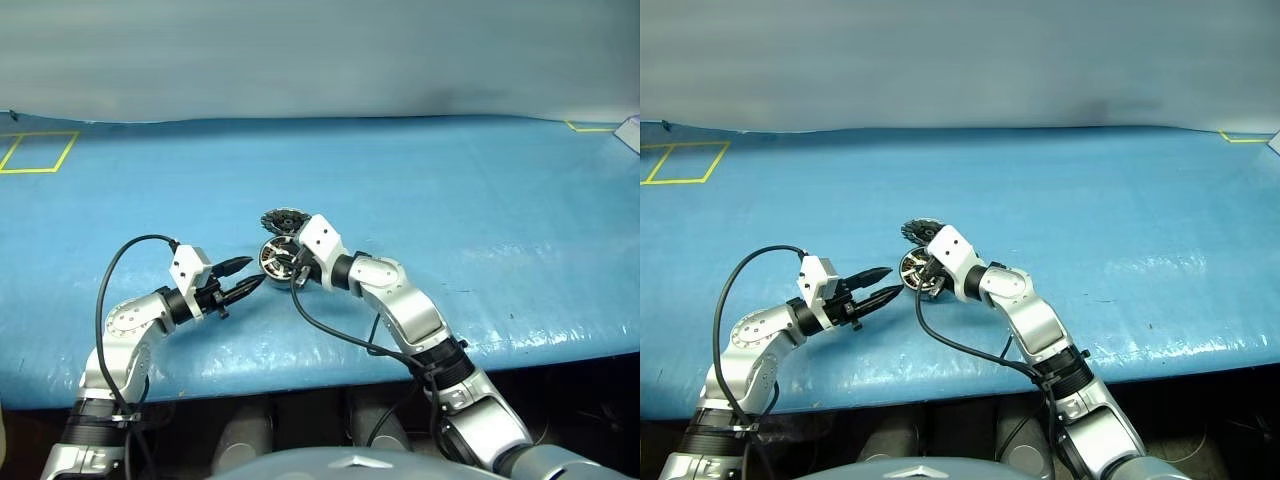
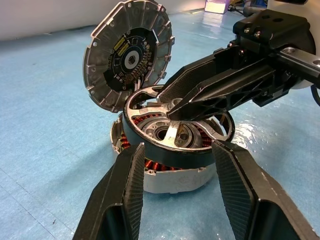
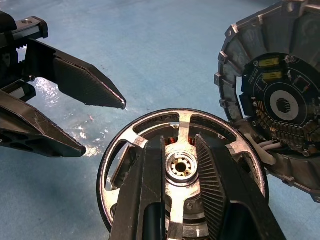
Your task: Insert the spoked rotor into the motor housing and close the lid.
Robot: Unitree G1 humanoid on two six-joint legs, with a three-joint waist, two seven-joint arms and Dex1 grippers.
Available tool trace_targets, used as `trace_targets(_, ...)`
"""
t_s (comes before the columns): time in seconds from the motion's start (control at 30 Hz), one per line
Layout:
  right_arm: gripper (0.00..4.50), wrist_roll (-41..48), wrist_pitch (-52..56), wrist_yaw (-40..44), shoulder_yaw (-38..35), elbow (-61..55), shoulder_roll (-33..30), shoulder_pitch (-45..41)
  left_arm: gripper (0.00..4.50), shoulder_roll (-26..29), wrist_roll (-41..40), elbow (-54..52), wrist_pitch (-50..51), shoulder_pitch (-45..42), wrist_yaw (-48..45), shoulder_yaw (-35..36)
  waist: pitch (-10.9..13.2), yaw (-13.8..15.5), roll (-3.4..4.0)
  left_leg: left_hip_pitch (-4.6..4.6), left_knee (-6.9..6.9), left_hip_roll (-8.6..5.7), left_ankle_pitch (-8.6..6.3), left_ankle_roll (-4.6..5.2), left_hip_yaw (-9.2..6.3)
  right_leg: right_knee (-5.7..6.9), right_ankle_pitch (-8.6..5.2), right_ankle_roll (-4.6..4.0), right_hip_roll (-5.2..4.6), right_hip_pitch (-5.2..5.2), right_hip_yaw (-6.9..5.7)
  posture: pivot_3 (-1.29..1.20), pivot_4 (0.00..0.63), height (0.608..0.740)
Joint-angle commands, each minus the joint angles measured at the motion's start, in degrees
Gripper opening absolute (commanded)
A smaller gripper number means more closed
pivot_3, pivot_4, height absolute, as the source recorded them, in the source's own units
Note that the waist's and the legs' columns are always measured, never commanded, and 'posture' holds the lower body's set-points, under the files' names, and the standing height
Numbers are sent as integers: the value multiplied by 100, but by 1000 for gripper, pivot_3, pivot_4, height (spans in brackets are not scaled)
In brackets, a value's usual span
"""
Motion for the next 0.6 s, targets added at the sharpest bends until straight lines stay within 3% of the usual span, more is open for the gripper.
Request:
trace_targets(0.03, 554, 54, -106, -67, -119, -119, 71, -114, 2310, 32, 14, -58, -81, -2, 21, 84, 0, -1, 0, 0, 0, 0, 0, 0, 0, 0, 0, 0, 0, 0, 0, 0, 150, 740)
trace_targets(0.6, 554, 36, -266, -142, -103, 238, 150, -190, 2310, 22, 1, -38, -149, 69, 44, 107, 0, -12, 0, 0, -1, 0, 0, 0, 0, -1, 0, 0, 0, -1, 0, 0, 150, 740)
